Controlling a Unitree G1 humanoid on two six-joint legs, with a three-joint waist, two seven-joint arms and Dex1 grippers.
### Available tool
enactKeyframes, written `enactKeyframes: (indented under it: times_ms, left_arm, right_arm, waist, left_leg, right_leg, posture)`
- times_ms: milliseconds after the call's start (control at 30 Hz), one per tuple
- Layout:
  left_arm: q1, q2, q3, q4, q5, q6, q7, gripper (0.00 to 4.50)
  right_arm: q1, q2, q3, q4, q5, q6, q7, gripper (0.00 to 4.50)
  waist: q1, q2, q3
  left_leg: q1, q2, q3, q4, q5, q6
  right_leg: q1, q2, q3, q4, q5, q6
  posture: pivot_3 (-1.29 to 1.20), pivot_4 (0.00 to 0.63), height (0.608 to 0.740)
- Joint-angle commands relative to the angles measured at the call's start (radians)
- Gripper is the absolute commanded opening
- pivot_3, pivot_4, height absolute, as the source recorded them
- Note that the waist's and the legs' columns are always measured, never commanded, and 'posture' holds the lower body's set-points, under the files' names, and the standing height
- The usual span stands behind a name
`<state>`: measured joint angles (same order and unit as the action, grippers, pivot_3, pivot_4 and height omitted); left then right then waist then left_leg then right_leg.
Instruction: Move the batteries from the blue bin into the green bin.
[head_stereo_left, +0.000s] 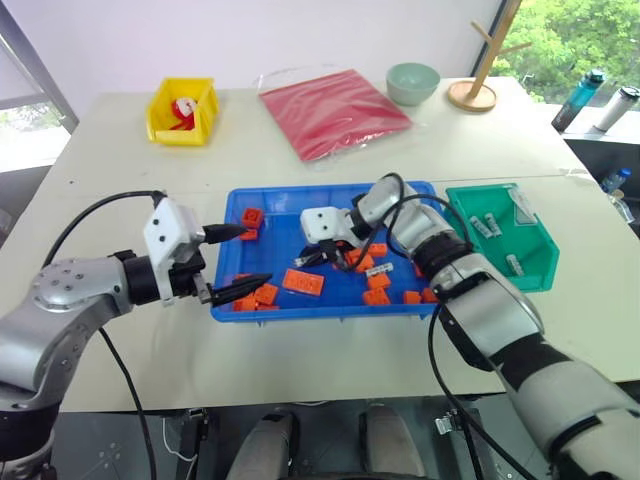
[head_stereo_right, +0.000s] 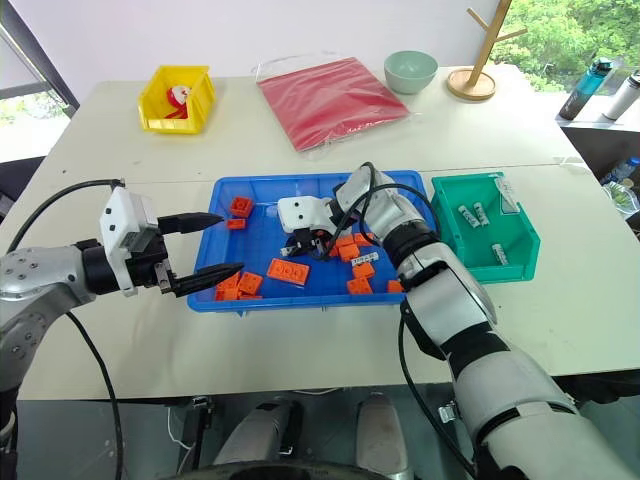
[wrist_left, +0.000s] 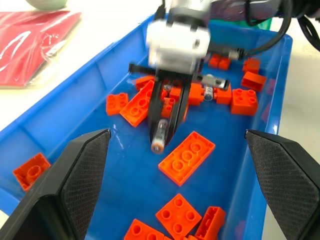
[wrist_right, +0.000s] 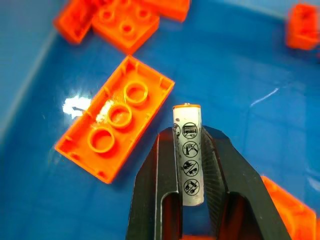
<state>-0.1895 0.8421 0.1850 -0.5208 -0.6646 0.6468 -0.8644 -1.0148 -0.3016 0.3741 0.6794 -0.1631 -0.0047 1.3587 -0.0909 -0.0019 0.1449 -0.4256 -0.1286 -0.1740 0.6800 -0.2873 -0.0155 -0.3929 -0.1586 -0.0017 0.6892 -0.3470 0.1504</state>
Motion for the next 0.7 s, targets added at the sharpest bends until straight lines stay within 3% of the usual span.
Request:
enactKeyframes:
  times_ms: [33,167,333,500,667,700]
  left_arm:
    - [-0.024,-0.011,-0.013,0.000,0.001,-0.025,-0.010,4.50]
    - [-0.035,-0.032,-0.039,0.049,0.022,-0.050,-0.027,4.50]
    - [-0.058,-0.042,-0.061,0.114,0.044,-0.082,-0.061,4.50]
    - [-0.138,-0.071,-0.096,0.179,0.059,-0.101,-0.082,4.50]
    - [-0.181,-0.084,-0.107,0.198,0.058,-0.103,-0.096,4.50]
    - [-0.185,-0.086,-0.110,0.201,0.061,-0.105,-0.098,4.50]
  right_arm:
    - [0.095,-0.069,-0.145,-0.416,0.100,0.330,-0.071,0.07]
    - [0.237,-0.212,-0.457,-0.766,0.196,0.751,-0.221,0.07]
    - [0.341,-0.375,-0.707,-0.900,0.260,1.033,-0.344,0.07]
    - [0.543,-0.512,-0.834,-0.932,0.269,1.065,-0.407,0.07]
    - [0.657,-0.532,-0.876,-0.929,0.296,1.059,-0.480,0.07]
    - [0.670,-0.529,-0.878,-0.925,0.303,1.057,-0.492,0.55]
  waist:
    - [0.005,0.000,0.000]
    - [0.029,0.000,0.000]
    - [0.061,0.000,0.000]
    - [0.067,0.000,0.000]
    - [0.067,0.000,0.000]
    - [0.067,0.000,0.000]
  left_leg:
    - [-0.001,0.000,0.000,0.000,0.000,0.000]
    - [-0.001,0.000,0.002,0.000,0.000,0.000]
    - [-0.001,-0.002,0.003,0.001,0.000,0.000]
    - [-0.001,-0.002,0.008,0.001,0.000,0.001]
    - [0.000,0.000,0.012,0.001,-0.001,0.002]
    - [0.000,0.000,0.012,0.001,-0.001,0.002]
  right_leg:
    - [0.001,0.000,0.000,0.000,0.000,0.000]
    - [-0.001,-0.001,0.000,0.001,0.000,0.000]
    - [0.001,-0.004,0.000,-0.003,0.000,0.000]
    - [0.000,-0.007,0.000,-0.003,0.000,0.000]
    - [0.000,-0.007,0.000,-0.003,0.000,0.000]
    - [0.000,-0.007,0.000,-0.003,0.000,0.000]
  posture:
    - [0.00,0.150,0.717]
    - [0.00,0.150,0.717]
    - [0.00,0.150,0.717]
    - [0.00,0.150,0.717]
    - [0.00,0.150,0.717]
    - [0.00,0.150,0.717]
